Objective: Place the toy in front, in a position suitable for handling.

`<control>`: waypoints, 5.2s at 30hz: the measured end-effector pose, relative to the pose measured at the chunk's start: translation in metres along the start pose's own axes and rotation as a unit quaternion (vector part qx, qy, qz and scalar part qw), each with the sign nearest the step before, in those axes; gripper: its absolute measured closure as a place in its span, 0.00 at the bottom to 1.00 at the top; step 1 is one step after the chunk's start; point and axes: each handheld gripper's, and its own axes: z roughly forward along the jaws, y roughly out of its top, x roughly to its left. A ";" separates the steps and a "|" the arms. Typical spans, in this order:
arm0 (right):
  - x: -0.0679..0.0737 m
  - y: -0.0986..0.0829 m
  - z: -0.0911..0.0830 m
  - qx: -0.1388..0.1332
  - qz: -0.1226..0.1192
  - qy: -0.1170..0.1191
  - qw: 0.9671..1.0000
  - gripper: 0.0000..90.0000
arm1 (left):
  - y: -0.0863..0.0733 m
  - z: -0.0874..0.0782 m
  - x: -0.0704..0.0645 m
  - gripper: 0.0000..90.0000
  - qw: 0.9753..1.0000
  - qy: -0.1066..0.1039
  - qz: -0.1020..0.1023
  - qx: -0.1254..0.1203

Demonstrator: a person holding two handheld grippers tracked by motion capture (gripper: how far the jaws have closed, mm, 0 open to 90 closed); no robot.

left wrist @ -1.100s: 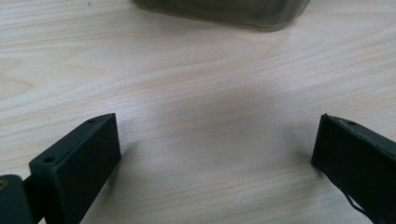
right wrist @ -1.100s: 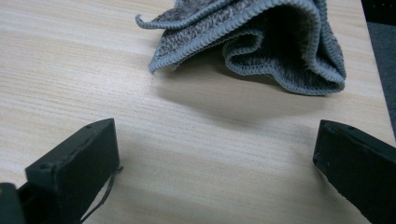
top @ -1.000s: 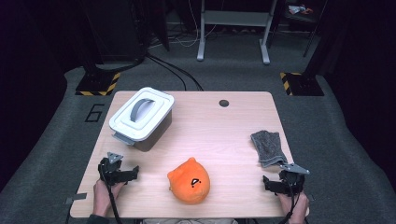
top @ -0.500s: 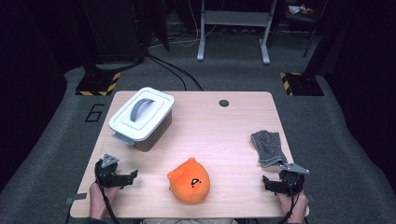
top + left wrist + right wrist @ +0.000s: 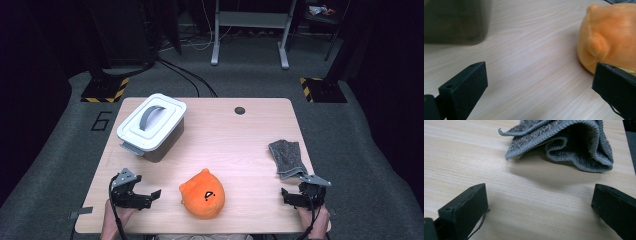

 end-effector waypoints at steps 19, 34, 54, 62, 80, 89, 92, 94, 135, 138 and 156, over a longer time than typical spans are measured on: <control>0.000 0.000 0.000 0.000 0.000 0.000 1.000 0.00 | 0.035 0.035 -0.053 0.00 0.994 -0.078 0.078 0.025; 0.000 0.000 0.000 0.000 0.000 0.000 1.000 0.00 | 0.055 0.056 -0.085 0.00 0.985 -0.123 0.113 0.047; 0.000 0.000 0.000 0.000 -0.001 0.000 1.000 0.00 | 0.045 0.077 -0.098 0.13 0.982 -0.116 0.125 0.087; 0.000 0.000 0.000 0.000 0.000 0.000 1.000 0.00 | 0.044 0.075 -0.101 0.35 0.981 -0.110 0.134 0.089; 0.000 0.000 0.000 0.000 0.000 0.000 1.000 0.00 | 0.042 0.062 -0.105 0.63 0.984 -0.103 0.135 0.053; 0.000 0.000 0.000 0.000 0.000 0.000 1.000 0.00 | 0.047 0.058 -0.106 0.63 0.985 -0.111 0.129 0.039; 0.000 0.000 0.000 0.000 0.000 0.000 1.000 0.00 | 0.050 0.058 -0.107 0.63 0.986 -0.109 0.123 0.030; 0.000 0.000 0.000 0.000 0.000 0.000 1.000 0.00 | 0.053 0.058 -0.107 0.63 0.987 -0.107 0.121 0.023; 0.000 0.000 0.000 0.000 0.000 0.000 1.000 0.00 | 0.105 0.118 -0.120 0.62 0.997 -0.010 0.074 -0.013; 0.000 0.000 0.000 0.000 0.000 0.000 1.000 0.00 | 0.107 0.122 -0.119 0.61 0.997 -0.001 0.070 -0.011; 0.000 0.000 0.000 0.000 0.000 0.000 1.000 0.00 | 0.122 0.154 -0.130 0.60 0.999 0.018 0.046 -0.015</control>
